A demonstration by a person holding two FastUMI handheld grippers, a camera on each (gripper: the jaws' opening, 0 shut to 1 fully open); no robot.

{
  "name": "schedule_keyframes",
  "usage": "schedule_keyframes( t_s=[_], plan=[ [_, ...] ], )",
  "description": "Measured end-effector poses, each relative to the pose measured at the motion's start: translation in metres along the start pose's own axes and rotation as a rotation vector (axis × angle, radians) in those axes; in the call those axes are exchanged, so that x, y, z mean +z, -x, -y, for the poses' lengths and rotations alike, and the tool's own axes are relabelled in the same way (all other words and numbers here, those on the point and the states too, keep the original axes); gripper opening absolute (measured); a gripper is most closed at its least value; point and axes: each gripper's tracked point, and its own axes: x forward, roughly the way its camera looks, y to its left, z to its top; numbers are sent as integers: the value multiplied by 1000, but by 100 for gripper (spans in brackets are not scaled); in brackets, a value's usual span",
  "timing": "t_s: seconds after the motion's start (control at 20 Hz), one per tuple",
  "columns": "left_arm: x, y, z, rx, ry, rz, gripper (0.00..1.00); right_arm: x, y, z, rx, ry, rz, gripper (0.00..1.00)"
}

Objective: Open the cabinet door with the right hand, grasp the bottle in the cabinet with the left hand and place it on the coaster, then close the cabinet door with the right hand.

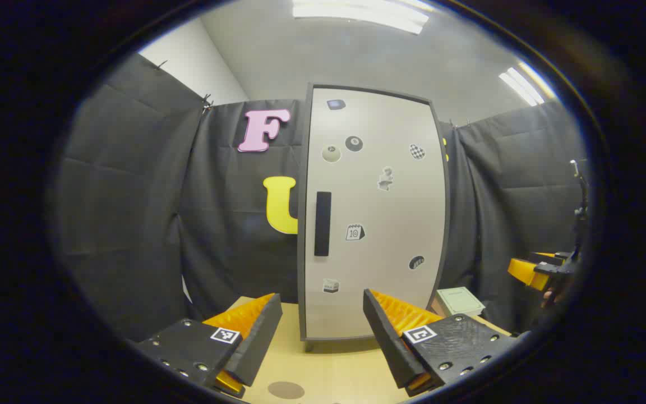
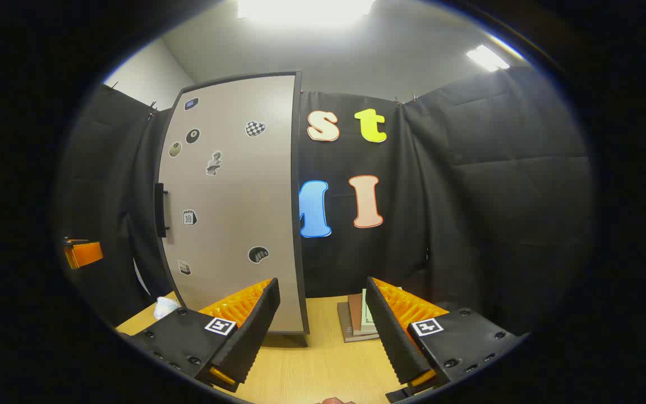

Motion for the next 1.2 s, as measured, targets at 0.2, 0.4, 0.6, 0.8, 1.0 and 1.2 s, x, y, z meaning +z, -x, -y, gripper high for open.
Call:
schedule_keyframes(
  t_s=[0.2, 0.4, 0.6, 0.8, 1.0, 1.2],
  plan=[
    [10, -7, -22, 9, -13, 22, 88, 13, 6, -11, -35, 15, 22, 98],
    [8, -13, -26, -36, -22, 22, 89, 10, 18, -18, -75, 6, 16, 96],
    [0, -27, -26, -69, 4, 4, 90, 7, 22, -21, -100, -6, -8, 97],
    [-2, -27, -34, -70, -3, 4, 90, 12, 18, -35, -87, 13, -6, 98],
    [-11, -23, -55, -37, -13, -2, 90, 23, 10, -57, -38, 45, 2, 97],
    [-21, -16, -82, 18, -1, -17, 88, 35, -5, -85, 28, 46, 6, 97]
  ],
)
